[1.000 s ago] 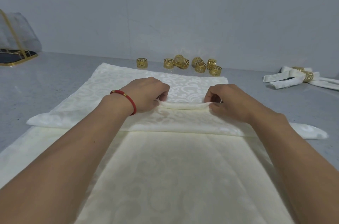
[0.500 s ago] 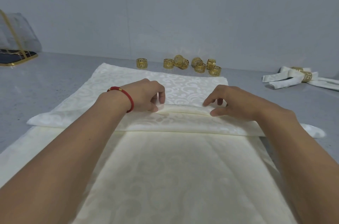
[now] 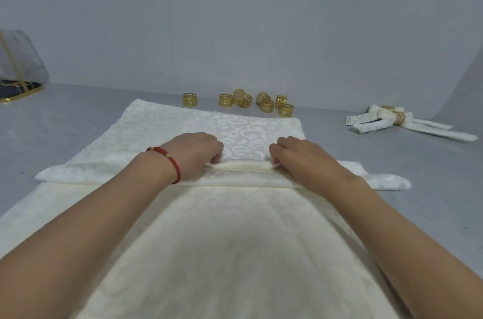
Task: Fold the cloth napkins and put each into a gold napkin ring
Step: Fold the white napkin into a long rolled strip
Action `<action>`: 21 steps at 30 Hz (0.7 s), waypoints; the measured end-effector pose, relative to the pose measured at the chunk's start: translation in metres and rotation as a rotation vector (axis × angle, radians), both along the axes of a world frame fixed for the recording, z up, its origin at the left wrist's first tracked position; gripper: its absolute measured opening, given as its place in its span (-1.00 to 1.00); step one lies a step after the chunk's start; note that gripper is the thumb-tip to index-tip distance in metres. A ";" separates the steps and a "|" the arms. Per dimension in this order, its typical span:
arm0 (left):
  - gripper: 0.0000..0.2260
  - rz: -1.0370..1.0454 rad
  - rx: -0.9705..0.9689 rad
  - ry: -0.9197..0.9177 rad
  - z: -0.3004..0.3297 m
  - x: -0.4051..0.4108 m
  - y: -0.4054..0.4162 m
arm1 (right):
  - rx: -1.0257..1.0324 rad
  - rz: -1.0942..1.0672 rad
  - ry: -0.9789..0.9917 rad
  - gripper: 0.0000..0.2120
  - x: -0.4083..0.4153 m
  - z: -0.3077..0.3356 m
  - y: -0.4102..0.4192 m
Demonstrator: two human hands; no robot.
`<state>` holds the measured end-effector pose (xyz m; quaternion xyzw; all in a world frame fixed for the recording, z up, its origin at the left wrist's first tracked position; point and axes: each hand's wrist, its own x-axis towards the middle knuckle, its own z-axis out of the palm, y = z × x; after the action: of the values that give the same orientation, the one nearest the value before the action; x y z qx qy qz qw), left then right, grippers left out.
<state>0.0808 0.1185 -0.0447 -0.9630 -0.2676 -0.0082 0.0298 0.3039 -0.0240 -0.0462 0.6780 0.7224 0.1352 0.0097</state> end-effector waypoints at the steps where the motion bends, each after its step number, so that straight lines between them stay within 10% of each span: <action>1: -0.70 -0.030 0.007 -0.014 -0.003 -0.006 -0.005 | 0.011 0.035 -0.035 -0.93 0.000 -0.005 -0.006; 10: -0.79 0.186 -0.159 -0.441 -0.021 -0.019 -0.009 | 0.163 -0.148 0.463 -0.79 0.010 -0.025 -0.004; 21: -0.75 0.016 0.312 -0.137 -0.015 -0.019 -0.038 | 0.145 0.008 0.005 -0.86 -0.015 -0.018 -0.026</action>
<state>0.0623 0.0807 -0.0592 -0.9418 -0.2720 -0.1149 0.1609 0.2893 -0.0497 -0.0644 0.6745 0.7134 0.1855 -0.0420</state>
